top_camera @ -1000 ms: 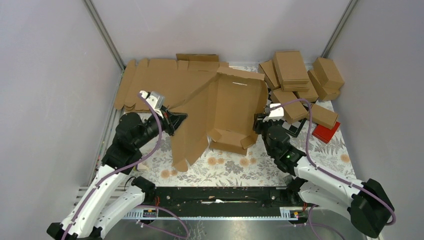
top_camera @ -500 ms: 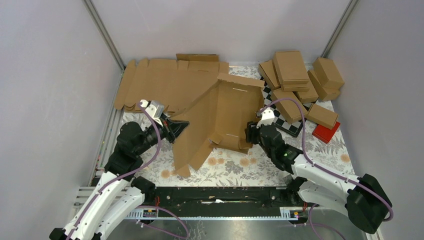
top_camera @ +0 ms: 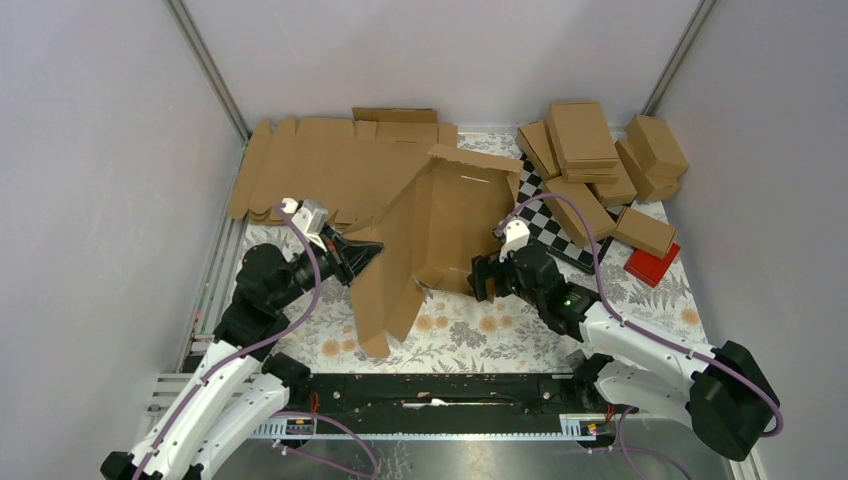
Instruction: Fold the paper box
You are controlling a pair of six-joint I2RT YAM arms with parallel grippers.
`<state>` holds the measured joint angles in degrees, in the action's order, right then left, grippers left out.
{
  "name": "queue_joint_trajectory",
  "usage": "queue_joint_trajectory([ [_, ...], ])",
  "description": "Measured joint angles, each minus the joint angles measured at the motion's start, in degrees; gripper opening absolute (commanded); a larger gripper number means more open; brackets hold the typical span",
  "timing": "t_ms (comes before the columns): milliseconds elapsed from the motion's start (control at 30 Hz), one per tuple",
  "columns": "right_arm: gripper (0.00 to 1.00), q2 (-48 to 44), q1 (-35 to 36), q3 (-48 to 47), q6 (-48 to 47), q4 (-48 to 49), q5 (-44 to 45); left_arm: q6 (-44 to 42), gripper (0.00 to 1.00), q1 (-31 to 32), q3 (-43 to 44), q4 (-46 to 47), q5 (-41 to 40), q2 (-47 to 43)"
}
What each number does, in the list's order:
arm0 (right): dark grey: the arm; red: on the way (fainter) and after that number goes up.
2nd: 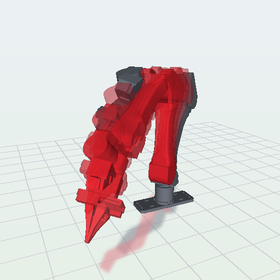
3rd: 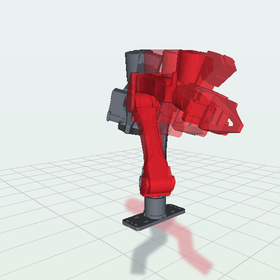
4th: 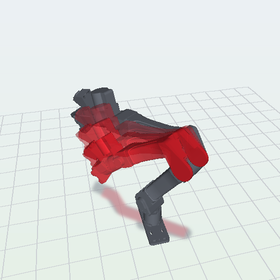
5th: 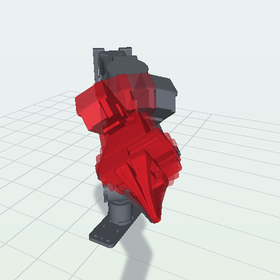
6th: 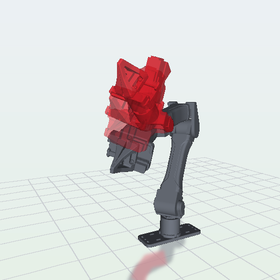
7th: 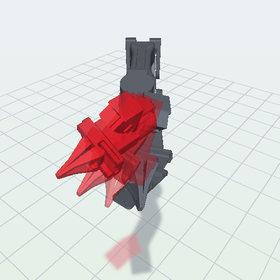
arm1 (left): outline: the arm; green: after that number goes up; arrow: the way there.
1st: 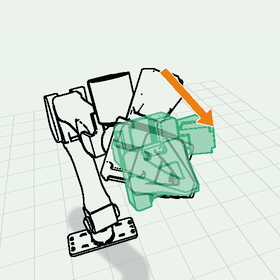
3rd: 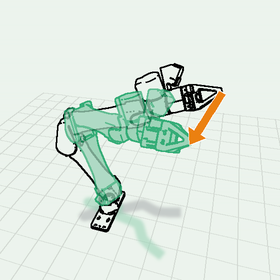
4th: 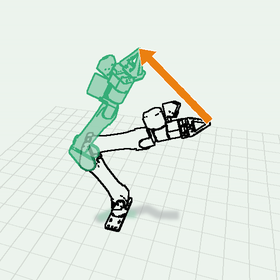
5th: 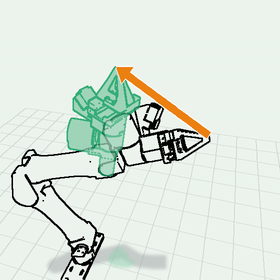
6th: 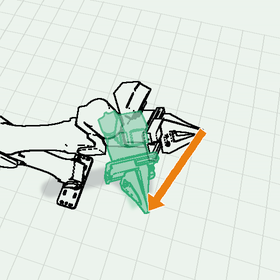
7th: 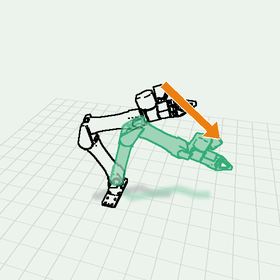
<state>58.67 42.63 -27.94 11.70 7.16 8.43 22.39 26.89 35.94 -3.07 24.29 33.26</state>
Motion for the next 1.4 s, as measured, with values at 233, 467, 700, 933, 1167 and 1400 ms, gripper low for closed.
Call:
queue_joint_trajectory([
  [233, 1.0, -0.48, 0.02, 1.49, -0.76, -1.33, -2.56, 2.78, 0.0, 0.0, 0.0, 2.32, 0.76, 1.25],
  [467, 1.0, -0.55, -0.11, 2.58, 0.52, -1.95, -1.92, 3.78, 0.0, 0.0, 0.07, 5.01, -0.09, 4.52],
  [700, 1.0, 1.75, -7.41, 3.65, 2.4, 0.92, -5.88, 0.48, 0.0, -0.02, 3.32, 6.32, 1.14, 10.58],
  [933, 1.0, 2.64, -13.99, 5.33, 3.41, 3.45, -14.16, -3.67, 0.0, -0.04, 3.82, 4.44, 2.6, 10.49],
  [1167, 1.0, 5.01, -14.03, 5.38, 2.93, 5.51, -19.96, -7.43, 0.0, -0.04, 3.91, 1.51, 1.73, 8.76],
  [1400, 1.0, 5.92, -14.05, 5.38, 1.84, 5.55, -22.1, -7.63, 0.0, -0.04, 3.78, 1.51, 1.86, 8.74],
])
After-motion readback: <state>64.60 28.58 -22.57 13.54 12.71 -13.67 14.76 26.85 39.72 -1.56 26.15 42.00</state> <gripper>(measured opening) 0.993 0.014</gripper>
